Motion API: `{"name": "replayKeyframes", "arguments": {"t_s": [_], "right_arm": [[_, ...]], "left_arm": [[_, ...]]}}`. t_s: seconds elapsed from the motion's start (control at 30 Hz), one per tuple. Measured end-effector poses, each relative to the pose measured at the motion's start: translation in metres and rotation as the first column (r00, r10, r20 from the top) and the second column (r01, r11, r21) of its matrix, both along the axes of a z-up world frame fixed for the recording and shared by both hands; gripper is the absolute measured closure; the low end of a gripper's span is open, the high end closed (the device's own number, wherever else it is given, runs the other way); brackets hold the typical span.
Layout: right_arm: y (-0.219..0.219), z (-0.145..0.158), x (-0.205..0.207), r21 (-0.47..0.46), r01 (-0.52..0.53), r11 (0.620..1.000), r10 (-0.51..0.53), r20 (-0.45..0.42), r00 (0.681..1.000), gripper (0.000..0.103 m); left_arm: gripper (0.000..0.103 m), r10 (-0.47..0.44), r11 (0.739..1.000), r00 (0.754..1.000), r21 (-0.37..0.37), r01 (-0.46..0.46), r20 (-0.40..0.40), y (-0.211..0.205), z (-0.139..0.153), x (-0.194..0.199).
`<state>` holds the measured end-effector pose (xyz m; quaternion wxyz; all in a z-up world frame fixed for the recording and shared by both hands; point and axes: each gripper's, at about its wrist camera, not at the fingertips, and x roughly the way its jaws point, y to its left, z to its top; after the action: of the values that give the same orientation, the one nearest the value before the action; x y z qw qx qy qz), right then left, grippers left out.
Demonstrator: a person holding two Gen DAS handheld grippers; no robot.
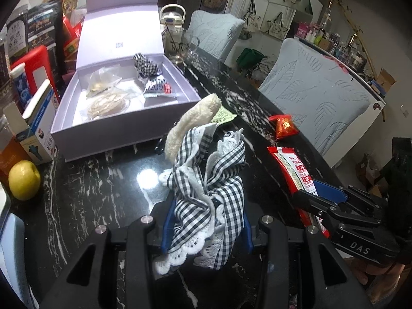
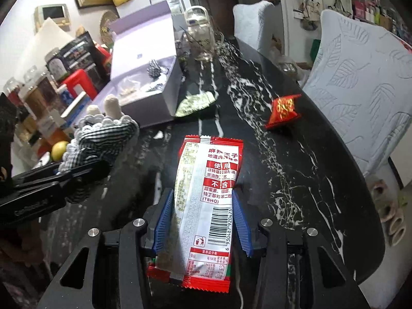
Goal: Organize soft objects
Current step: 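Carry the scrunchie and snack packet toward the lavender box with both tools, then lower the scrunchie and snack packet into the lavender box with both tools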
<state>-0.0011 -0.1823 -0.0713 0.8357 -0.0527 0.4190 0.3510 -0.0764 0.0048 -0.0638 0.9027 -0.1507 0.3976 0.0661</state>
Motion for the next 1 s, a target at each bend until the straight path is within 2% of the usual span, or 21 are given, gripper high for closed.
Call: {"name": "replayKeyframes", "arguments": {"t_s": [0.47, 1.0], "right_arm": [[0.013, 0.062, -0.018, 0.112, -0.120, 0.987, 0.103, 0.148, 0.984, 0.058], [0.061, 0.140, -0.001, 0.170, -0.229, 0.959, 0.162, 0.335, 0.928, 0.058]], "left_arm": [[0.062, 0.015, 0.997, 0.988, 0.067, -0.025, 0.156, 0.003, 0.058, -0.019], [0.062, 0.036, 0.987, 0.935, 0.137, -0.089, 0.352, 0.039, 0.133, -0.006]]}}
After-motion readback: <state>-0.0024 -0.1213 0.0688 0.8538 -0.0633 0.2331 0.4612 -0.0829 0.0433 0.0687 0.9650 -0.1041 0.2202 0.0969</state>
